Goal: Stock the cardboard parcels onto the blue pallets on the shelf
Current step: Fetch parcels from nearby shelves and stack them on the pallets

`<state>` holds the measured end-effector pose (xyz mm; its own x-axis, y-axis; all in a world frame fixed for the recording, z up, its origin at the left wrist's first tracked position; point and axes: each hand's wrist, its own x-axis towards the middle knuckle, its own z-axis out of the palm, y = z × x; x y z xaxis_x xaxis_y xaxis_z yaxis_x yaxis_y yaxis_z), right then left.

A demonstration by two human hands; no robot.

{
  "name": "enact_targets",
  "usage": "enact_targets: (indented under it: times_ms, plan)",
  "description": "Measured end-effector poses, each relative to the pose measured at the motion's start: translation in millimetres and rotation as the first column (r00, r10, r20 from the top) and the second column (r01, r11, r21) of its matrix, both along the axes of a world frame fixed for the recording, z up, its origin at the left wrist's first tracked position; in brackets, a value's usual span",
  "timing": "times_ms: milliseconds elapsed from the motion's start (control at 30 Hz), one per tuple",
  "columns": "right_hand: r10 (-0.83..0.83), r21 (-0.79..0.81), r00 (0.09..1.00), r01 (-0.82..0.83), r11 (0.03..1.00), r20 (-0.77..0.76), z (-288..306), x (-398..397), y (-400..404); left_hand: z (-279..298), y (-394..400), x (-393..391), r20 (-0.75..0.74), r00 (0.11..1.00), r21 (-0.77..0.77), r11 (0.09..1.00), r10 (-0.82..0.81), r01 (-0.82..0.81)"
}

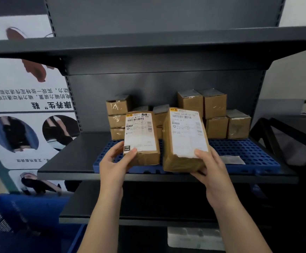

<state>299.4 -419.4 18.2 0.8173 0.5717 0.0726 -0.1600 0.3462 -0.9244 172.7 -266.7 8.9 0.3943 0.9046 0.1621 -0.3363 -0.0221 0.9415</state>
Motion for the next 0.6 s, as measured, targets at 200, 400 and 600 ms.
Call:
enact_targets:
  times_ms: [200, 400, 600]
  plan:
    - [-0.043, -0.027, 0.999, 0.043, 0.999, 0.004, 12, 24, 47, 11, 59, 35, 0.019, 1.0, 0.013, 1.0, -0.013, 0.012]
    - [-0.09, -0.01, 0.995, 0.091, 0.996, 0.03, 18, 39, 86, 24, 112, 68, 0.045, 0.996, 0.051, 0.996, -0.081, 0.079]
    - [-0.104, -0.025, 0.994, 0.105, 0.994, 0.046, 15, 46, 111, 20, 145, 94, 0.02, 0.997, 0.055, 0.995, -0.079, 0.078]
